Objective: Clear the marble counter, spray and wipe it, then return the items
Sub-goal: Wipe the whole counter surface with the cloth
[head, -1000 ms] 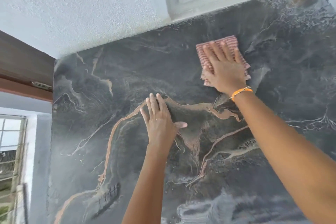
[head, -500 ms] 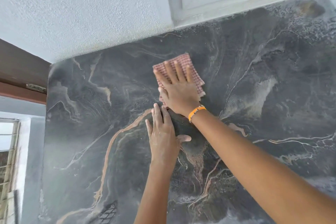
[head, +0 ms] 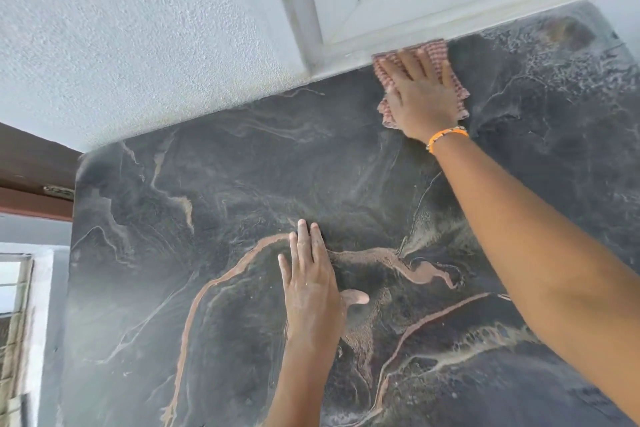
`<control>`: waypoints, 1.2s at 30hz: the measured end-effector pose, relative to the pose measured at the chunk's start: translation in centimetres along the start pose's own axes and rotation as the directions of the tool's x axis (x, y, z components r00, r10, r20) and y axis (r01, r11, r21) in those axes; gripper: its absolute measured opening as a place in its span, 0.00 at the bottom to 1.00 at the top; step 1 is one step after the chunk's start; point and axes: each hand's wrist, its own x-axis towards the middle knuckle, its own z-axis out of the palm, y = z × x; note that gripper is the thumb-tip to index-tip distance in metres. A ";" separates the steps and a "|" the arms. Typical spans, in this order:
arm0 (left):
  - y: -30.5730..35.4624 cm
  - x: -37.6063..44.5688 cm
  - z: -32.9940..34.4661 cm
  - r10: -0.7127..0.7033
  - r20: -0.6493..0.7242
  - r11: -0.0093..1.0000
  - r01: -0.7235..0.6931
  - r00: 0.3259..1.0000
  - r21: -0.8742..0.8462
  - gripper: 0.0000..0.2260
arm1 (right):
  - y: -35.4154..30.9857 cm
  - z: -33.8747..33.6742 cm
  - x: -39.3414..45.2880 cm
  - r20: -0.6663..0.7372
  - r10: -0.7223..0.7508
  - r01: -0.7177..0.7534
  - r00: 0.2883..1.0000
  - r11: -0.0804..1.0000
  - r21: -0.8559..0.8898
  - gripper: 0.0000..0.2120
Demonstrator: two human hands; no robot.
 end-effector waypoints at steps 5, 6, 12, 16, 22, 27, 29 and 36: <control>-0.1 0.1 0.2 0.004 -0.002 1.000 -0.004 1.000 0.019 0.54 | 5.8 -1.5 -2.1 -0.065 0.260 -0.258 0.963 0.966 0.031 0.24; 0.0 0.1 0.2 0.009 -0.016 1.000 -0.008 1.000 0.019 0.54 | 5.4 -1.4 -3.0 -0.068 0.309 -0.307 0.949 0.951 0.034 0.25; 0.0 0.0 0.3 0.024 -0.059 1.000 -0.024 0.998 -0.002 0.53 | -4.0 0.5 -6.8 -0.001 0.210 -0.210 0.978 0.978 0.013 0.27; -0.2 -0.6 0.2 0.008 -0.059 0.992 -0.015 0.998 -0.124 0.54 | -12.2 2.0 -7.6 0.109 -0.091 0.087 0.990 0.995 0.041 0.27; -1.0 -4.9 1.6 -0.118 -0.064 0.985 0.109 0.991 -0.137 0.64 | -16.0 3.0 -12.2 0.242 -0.529 0.536 0.814 0.843 0.042 0.26; -0.6 -6.6 2.7 0.017 -0.031 1.000 -0.017 0.999 -0.021 0.55 | -7.6 1.2 -14.7 0.194 -0.473 0.481 0.860 0.877 0.008 0.26; -0.6 -6.5 2.9 0.034 -0.006 0.998 -0.033 0.999 0.057 0.52 | -3.1 0.0 -14.8 0.165 -0.335 0.343 0.928 0.939 -0.022 0.26; -1.1 -6.5 2.9 0.072 -0.036 0.992 -0.068 0.997 0.102 0.49 | 6.4 -3.0 -18.7 0.085 0.334 -0.337 0.939 0.941 0.024 0.25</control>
